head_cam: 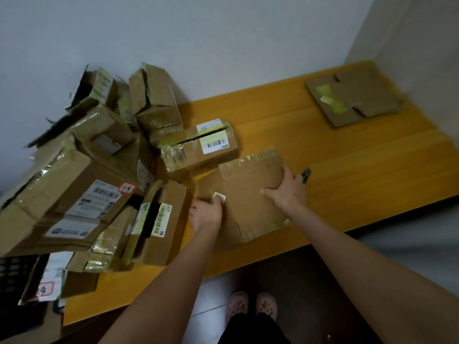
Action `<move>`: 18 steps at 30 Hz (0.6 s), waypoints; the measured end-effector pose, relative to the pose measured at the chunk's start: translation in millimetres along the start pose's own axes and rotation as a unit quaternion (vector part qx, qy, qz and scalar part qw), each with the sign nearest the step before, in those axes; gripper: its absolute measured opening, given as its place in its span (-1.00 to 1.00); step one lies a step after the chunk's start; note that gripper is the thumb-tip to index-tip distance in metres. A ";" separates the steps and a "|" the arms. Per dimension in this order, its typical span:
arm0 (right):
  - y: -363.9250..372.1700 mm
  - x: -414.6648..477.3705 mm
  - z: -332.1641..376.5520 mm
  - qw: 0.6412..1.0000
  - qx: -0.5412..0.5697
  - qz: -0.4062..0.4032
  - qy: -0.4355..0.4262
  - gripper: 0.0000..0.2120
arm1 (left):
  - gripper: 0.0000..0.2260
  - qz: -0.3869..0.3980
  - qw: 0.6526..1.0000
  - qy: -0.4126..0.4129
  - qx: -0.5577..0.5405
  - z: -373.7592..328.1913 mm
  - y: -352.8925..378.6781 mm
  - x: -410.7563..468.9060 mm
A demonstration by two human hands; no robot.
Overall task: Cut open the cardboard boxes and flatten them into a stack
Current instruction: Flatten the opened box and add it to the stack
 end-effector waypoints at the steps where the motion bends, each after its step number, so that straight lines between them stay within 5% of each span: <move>1: -8.0 3.2 0.6 1.000 0.001 -0.008 -0.001 -0.03 | -0.31 -0.005 1.000 0.002 -0.010 -5.2 0.8 -2.2; 13: -153.8 86.1 -21.2 0.991 0.088 -0.099 -0.030 -0.10 | -0.13 0.038 0.974 0.203 -0.099 -175.6 58.4 -22.5; 18: -214.8 160.2 -46.8 0.991 0.087 -0.096 -0.035 -0.14 | -0.10 0.061 0.969 0.217 -0.100 -259.6 124.6 -23.2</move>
Point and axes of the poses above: each hand's wrist, its own x-axis towards the middle knuckle, its own y-axis out of the palm, z = x × y, the point moved 1 cm from there along x, towards the middle knuckle, and after that the axes turned 7 degrees about y, right-handed, at the moved point
